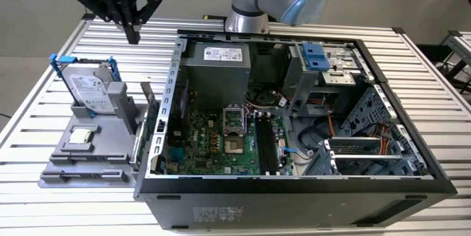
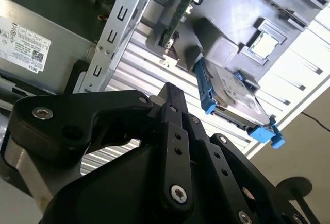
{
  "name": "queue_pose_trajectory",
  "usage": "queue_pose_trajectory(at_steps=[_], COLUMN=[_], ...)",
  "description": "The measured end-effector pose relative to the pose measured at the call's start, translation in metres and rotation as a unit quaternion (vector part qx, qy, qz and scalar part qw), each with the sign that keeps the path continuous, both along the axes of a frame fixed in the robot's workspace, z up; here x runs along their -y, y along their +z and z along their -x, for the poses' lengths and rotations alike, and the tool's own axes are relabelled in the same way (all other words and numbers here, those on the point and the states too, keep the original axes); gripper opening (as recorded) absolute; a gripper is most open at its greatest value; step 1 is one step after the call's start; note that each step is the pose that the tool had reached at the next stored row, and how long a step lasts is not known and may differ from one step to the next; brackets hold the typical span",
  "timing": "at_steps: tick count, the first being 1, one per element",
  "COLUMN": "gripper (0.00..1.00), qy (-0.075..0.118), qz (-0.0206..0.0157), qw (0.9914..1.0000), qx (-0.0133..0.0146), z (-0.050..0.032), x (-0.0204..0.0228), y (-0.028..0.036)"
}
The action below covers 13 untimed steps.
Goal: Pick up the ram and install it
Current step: 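Reach for the ram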
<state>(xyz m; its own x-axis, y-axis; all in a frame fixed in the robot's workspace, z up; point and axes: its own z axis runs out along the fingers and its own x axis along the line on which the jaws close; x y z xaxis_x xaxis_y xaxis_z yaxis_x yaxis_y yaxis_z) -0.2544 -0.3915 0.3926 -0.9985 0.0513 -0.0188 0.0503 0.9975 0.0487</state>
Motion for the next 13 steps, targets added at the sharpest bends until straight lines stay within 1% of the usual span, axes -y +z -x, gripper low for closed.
queue_pose_trajectory(at_steps=[13], gripper=[0.0], qy=[0.0], qz=[0.0], qw=[1.0], qx=[0.0], z=[0.0316], x=[-0.001], y=[0.0])
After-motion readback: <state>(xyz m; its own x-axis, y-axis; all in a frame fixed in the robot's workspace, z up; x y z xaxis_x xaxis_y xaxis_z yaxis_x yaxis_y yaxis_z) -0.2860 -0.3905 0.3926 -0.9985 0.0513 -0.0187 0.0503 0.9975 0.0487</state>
